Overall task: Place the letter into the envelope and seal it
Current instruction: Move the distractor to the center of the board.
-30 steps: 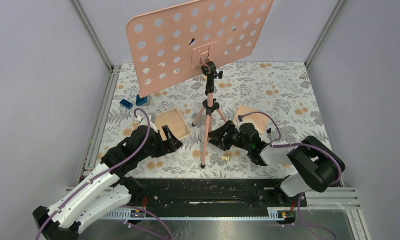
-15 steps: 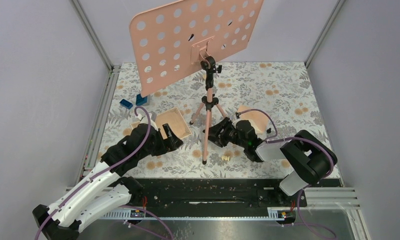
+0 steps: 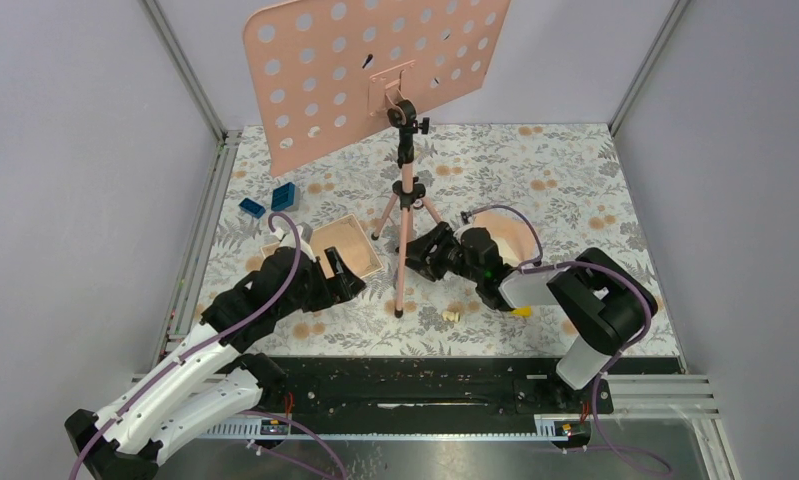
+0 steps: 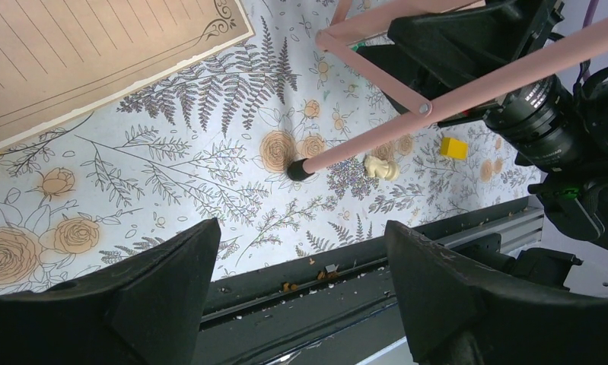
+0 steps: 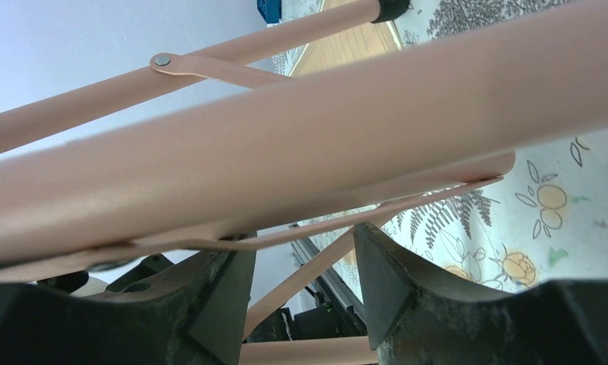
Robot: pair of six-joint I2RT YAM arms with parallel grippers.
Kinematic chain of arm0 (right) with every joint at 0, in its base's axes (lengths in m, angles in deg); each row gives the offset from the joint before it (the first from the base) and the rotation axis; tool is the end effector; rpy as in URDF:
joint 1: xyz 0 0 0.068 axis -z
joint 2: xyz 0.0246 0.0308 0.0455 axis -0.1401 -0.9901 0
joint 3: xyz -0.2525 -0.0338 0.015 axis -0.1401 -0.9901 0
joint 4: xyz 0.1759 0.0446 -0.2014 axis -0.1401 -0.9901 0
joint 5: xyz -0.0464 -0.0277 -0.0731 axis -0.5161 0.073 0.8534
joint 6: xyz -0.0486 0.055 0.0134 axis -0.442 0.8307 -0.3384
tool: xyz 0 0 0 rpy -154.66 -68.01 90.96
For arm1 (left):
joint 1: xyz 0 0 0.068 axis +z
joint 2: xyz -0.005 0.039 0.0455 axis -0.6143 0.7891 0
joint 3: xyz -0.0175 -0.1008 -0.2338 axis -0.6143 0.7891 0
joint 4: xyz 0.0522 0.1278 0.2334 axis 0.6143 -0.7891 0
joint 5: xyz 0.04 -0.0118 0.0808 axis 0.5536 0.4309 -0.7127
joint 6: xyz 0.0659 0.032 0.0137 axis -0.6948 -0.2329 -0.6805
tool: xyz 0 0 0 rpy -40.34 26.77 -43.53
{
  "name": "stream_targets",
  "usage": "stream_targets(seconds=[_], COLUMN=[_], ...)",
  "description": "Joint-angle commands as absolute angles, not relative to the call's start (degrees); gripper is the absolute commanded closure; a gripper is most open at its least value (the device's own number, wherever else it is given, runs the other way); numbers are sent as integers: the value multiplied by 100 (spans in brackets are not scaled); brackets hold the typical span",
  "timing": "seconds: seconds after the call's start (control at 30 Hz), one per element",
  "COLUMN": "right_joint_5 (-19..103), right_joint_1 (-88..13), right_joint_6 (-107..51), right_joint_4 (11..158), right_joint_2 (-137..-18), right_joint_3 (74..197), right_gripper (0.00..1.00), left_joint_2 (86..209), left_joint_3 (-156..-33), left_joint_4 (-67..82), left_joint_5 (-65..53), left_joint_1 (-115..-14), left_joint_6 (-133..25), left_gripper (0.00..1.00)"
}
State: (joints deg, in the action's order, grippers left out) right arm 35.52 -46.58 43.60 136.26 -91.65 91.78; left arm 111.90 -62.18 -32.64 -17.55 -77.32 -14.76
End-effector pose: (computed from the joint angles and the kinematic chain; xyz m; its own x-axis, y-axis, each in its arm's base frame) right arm 0.2583 0.2250 0.1287 -0.8064 0.5726 -0.1478 0.0020 0.2526 0.9676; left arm 0.1527 -0.1207 0.2469 -0.7617 -0.3746 -0.5286 0.0106 0.8085 -0.5884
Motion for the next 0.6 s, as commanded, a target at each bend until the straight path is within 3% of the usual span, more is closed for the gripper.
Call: stream_targets(seconds=[0.0,0.57], right_joint_5=[3818,3941], right_joint_1=[-4636,-4408], right_joint_6=[4204,4093], right_joint_4=[13802,13657], right_joint_2=[-9327,-10061], right_joint_3=[9639,10488], right_gripper=[42,37], left_joint_2=[11088,10966], left_joint_3=[-6478,-6565], left_joint_4=[-3308,-3600], left_joint_5=[-1926,-2133], left_joint_1=[-7703,-7698], left_joint_6=[-1595,-1597], left_gripper=[19,19])
